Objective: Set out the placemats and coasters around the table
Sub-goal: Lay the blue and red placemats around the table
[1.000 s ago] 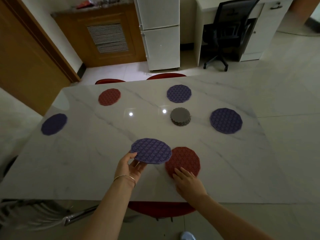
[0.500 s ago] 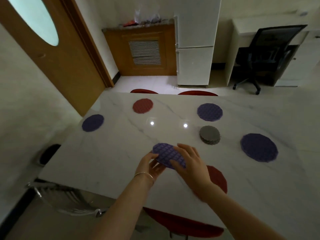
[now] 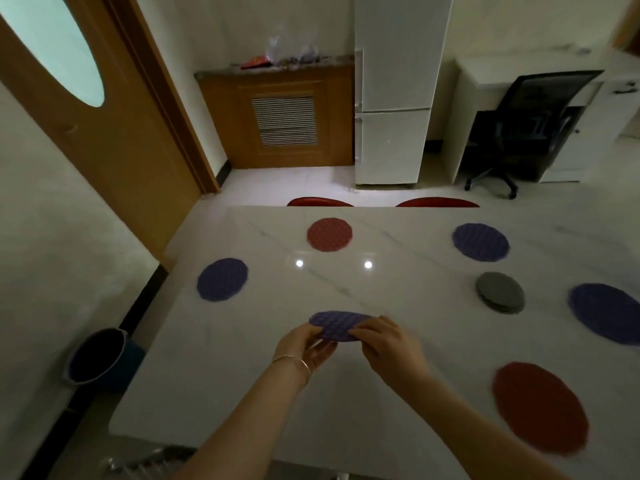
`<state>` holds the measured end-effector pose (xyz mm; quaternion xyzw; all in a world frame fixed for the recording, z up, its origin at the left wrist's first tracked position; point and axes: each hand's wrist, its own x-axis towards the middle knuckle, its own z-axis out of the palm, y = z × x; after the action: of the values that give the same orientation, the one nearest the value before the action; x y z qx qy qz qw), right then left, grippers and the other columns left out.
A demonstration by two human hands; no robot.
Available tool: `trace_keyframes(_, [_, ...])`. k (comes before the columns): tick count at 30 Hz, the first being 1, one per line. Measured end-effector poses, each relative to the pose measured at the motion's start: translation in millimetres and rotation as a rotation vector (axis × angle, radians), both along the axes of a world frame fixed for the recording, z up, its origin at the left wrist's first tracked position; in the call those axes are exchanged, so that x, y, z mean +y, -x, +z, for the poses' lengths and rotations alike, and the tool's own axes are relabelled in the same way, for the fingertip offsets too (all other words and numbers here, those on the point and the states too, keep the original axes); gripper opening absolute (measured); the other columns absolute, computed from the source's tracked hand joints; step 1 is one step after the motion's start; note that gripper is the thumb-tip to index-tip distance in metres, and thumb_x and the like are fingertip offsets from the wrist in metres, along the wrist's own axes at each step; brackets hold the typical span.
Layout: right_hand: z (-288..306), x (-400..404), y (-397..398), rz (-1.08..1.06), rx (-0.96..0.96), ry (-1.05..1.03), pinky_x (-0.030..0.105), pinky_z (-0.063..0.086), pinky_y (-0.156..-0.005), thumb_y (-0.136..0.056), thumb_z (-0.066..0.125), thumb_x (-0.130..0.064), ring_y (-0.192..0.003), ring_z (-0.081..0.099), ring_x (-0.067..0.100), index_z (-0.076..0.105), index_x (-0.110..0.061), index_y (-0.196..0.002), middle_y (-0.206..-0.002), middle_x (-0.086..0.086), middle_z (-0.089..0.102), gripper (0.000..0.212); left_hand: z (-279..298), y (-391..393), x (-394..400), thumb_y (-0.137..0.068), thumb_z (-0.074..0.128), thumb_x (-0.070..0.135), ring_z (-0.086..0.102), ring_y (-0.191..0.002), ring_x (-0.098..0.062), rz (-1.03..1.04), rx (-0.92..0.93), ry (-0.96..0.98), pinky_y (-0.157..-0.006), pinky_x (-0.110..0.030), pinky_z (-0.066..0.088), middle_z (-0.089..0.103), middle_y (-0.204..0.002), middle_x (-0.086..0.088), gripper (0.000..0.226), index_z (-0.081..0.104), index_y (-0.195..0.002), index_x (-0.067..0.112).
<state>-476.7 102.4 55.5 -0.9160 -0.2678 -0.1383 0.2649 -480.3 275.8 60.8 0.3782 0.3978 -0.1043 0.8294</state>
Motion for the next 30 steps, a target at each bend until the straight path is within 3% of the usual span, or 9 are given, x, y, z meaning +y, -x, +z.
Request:
trace_keyframes(10, [-45.5,86.5,39.0,-0.088,0.097,0.083,0.021,0.052,-0.046,-0.047,0.088,-0.005,-0.071,0.069,0.015,0.077,-0.022,-0.08,-0.079,-0.007,0.073,0.039,-46.5,4.0,87.5,-0.085,0.044,-0.008,0.062,-0.068,-0.028,-0.353,0.158,-0.174,-0.043,-0.029,0.055,0.063,-0.079,-0.013,0.023,0.062,-0.083,0.007])
trace_keyframes(17, [-65.4,99.5,60.0,-0.134,0.183,0.09,0.022,0.053,-0.046,-0.052,0.086,-0.003,-0.07,0.069,0.016,0.077,-0.022,-0.08,-0.079,-0.005,0.073,0.035,-69.5,19.6,96.2,-0.084,0.04,-0.011,0.061,-0.074,-0.031,-0.355,0.191,-0.128,-0.048,-0.033,0.057,0.061,-0.1,-0.02,0.039,0.057,-0.115,0.005])
trace_keyframes(19, [-68.2,104.3,64.0,-0.156,0.225,0.086,0.024,0.053,-0.045,-0.056,0.084,-0.003,-0.071,0.069,0.017,0.077,-0.022,-0.082,-0.08,-0.005,0.073,0.032,-71.8,22.6,101.0,-0.085,0.04,-0.012,0.06,-0.072,-0.03,-0.357,0.193,-0.142,-0.046,-0.032,0.057,0.061,-0.095,-0.019,0.039,0.055,-0.117,0.004])
trace_keyframes(24, [-73.0,111.0,69.7,-0.146,0.284,0.108,0.022,0.053,-0.046,-0.058,0.082,-0.005,-0.072,0.069,0.015,0.077,-0.025,-0.082,-0.08,-0.008,0.073,0.031,-75.9,31.0,115.3,-0.081,0.051,-0.013,0.06,-0.065,-0.028,-0.417,0.219,-0.224,-0.043,-0.031,0.055,0.062,-0.078,-0.017,0.026,0.06,-0.101,0.002])
trace_keyframes(26, [-76.4,111.4,72.1,-0.13,0.304,0.137,0.021,0.052,-0.045,-0.058,0.082,-0.007,-0.071,0.068,0.015,0.077,-0.027,-0.081,-0.08,-0.009,0.072,0.031,-80.7,38.5,118.1,-0.078,0.061,-0.007,0.058,-0.061,-0.026,-0.45,0.212,-0.408,-0.045,-0.031,0.054,0.06,-0.074,-0.015,0.019,0.057,-0.092,0.006])
trace_keyframes(27, [-79.0,111.4,73.2,-0.123,0.317,0.141,0.022,0.053,-0.046,-0.058,0.082,-0.007,-0.072,0.068,0.015,0.077,-0.027,-0.081,-0.08,-0.008,0.072,0.031,-84.0,42.3,120.8,-0.077,0.065,0.0,0.061,-0.065,-0.028,-0.524,0.171,-0.603,-0.053,-0.033,0.054,0.062,-0.078,-0.013,0.02,0.058,-0.094,0.008])
trace_keyframes(30, [-87.5,109.8,76.7,-0.1,0.335,0.166,0.023,0.054,-0.048,-0.059,0.082,-0.008,-0.072,0.068,0.016,0.077,-0.027,-0.082,-0.082,-0.007,0.072,0.03,-91.2,55.1,128.9,-0.076,0.067,0.022,0.06,-0.098,-0.028,-0.929,-0.102,-1.223,-0.081,-0.029,0.047,0.06,-0.105,-0.009,0.036,0.061,-0.111,0.017])
